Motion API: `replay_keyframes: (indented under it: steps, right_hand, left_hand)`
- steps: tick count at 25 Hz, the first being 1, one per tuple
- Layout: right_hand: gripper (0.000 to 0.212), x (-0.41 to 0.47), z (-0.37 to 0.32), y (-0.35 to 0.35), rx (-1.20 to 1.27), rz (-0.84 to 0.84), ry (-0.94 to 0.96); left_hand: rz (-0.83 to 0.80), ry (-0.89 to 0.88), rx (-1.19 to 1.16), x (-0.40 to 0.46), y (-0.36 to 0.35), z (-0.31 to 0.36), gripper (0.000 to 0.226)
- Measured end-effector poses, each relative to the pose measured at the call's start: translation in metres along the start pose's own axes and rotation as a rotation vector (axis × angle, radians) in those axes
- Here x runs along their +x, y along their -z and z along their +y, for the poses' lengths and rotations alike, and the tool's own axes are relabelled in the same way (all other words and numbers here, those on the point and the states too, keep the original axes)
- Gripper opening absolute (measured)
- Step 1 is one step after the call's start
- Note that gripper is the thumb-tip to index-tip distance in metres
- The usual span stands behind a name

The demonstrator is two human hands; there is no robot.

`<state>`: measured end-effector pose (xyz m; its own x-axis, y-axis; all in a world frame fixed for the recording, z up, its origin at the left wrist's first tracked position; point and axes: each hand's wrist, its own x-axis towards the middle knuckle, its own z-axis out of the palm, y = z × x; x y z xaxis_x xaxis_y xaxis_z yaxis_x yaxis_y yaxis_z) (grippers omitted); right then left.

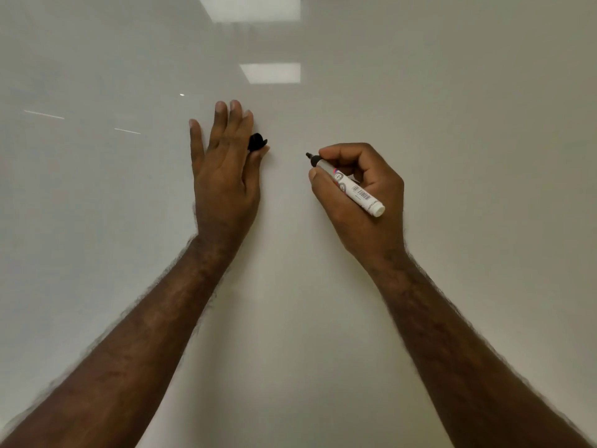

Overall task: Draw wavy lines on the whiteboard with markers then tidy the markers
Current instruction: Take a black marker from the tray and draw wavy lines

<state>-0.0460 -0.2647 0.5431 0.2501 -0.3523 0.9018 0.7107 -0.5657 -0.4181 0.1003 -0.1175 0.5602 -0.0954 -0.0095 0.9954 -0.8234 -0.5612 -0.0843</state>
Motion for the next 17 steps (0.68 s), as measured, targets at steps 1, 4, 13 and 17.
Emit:
replay_keyframes:
  steps: [1,4,13,17]
  right_hand:
    - [0.019,0.001,0.002,-0.003,-0.033,0.013,0.019]
    - [0.017,0.004,0.010,-0.010,-0.120,0.045,0.061]
    - [0.011,0.013,0.012,-0.020,-0.210,0.186,0.128]
    - [0.010,-0.001,0.015,-0.012,-0.237,0.136,0.079]
  left_hand:
    - [0.003,-0.001,-0.007,0.000,-0.001,-0.002,0.045]
    - [0.016,0.007,-0.022,-0.003,-0.004,0.000,0.045]
    - [0.049,-0.009,-0.032,-0.009,-0.006,-0.002,0.043]
    - [0.052,-0.009,-0.022,-0.012,-0.005,-0.001,0.043]
